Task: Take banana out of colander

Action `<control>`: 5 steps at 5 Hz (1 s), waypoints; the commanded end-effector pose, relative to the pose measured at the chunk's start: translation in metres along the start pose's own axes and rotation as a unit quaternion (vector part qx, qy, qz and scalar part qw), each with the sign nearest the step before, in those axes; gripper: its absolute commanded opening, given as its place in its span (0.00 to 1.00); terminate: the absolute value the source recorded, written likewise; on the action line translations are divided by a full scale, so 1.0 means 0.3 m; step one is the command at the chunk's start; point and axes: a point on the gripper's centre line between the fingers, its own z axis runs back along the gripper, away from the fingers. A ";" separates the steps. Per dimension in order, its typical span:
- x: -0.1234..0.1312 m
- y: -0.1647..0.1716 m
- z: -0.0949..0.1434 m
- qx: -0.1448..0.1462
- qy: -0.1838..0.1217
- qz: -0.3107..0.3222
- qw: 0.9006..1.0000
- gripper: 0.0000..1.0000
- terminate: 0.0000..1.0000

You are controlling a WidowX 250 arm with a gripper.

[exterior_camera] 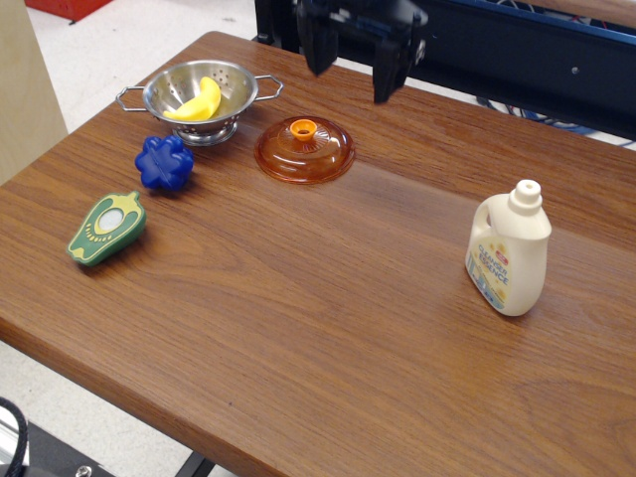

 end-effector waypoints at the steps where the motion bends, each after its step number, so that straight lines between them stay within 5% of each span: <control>1: -0.005 0.183 0.066 0.009 -0.036 -0.028 0.999 1.00 0.00; 3: 0.010 0.362 0.082 -0.005 -0.051 -0.018 0.999 1.00 0.00; 5: 0.029 0.481 0.027 0.021 -0.034 -0.001 0.999 1.00 0.00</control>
